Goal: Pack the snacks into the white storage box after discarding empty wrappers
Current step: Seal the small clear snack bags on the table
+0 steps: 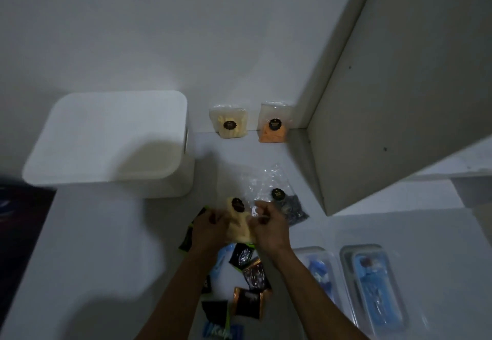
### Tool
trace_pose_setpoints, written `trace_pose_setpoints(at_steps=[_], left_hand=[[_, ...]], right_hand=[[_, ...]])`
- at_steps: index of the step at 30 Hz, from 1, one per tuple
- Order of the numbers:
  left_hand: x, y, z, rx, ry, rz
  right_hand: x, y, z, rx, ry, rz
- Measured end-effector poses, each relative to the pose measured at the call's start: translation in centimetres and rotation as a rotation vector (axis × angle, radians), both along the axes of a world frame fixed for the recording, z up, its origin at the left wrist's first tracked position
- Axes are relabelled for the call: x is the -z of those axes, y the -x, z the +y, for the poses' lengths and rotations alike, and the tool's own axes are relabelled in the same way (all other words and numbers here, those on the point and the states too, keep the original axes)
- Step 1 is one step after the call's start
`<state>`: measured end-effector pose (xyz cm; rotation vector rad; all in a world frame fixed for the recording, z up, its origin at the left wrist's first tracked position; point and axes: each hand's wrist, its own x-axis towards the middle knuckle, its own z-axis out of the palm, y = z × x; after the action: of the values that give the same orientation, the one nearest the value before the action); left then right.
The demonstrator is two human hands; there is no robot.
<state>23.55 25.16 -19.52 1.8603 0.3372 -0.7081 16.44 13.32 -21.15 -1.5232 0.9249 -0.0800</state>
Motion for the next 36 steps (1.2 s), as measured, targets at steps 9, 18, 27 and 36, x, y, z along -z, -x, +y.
trace_pose_setpoints(at_steps=[9,18,27,36], left_hand=[[-6.8,3.3,5.0,0.1,0.32,-0.18],[-15.0,5.2,7.4,0.091,0.534,-0.361],[-20.5,5.9,9.3,-0.02,0.633,-0.549],[-21.4,7.0,10.1,0.087,0.577,-0.665]], right_hand=[[-8.1,2.6,0.4,0.077,-0.083,-0.239],[-16.8,6.5,2.9,-0.092,-0.003,-0.45],[-22.3,8.2,4.8,-0.18,0.208,-0.52],[-28.1,5.7,5.8,-0.495,0.925,-0.377]])
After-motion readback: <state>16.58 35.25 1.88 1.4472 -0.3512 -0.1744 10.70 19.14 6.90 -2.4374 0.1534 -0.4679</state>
